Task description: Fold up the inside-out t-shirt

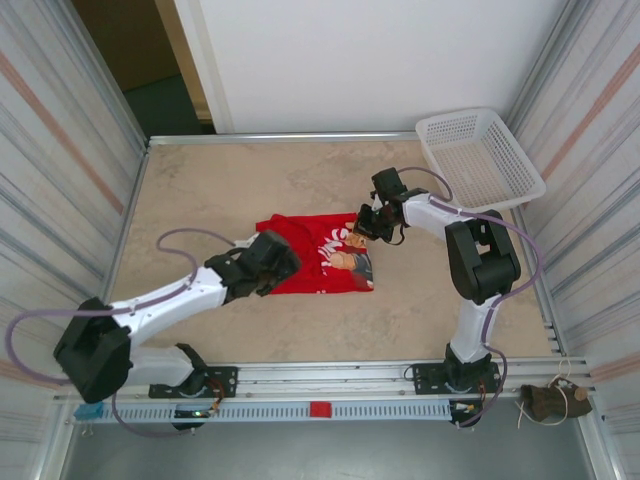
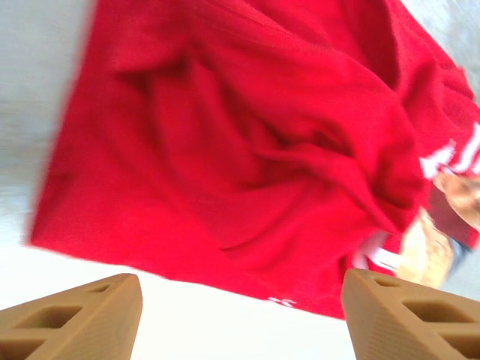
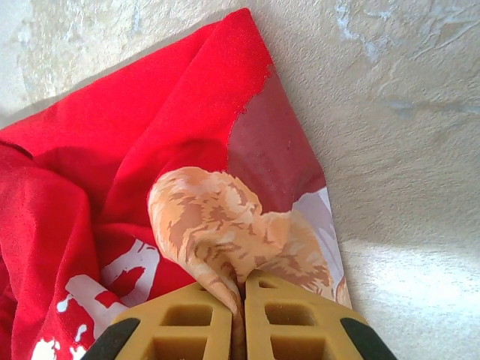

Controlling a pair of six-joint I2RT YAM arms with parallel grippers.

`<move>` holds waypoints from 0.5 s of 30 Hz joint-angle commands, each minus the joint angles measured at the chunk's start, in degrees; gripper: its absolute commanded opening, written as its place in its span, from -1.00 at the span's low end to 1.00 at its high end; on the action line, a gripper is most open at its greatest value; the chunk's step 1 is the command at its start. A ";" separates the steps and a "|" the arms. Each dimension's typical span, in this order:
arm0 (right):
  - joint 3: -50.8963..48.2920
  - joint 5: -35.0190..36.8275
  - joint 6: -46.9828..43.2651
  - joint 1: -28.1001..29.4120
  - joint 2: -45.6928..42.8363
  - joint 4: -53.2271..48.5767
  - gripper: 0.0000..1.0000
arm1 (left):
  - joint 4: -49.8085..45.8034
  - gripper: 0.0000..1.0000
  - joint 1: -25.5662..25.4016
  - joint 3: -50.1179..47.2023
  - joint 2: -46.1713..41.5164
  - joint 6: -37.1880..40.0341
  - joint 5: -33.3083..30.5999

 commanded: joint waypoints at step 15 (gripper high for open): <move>-1.45 0.90 0.17 -0.44 -0.94 0.49 -0.78 | -12.81 0.45 -2.34 25.07 22.66 27.90 -6.11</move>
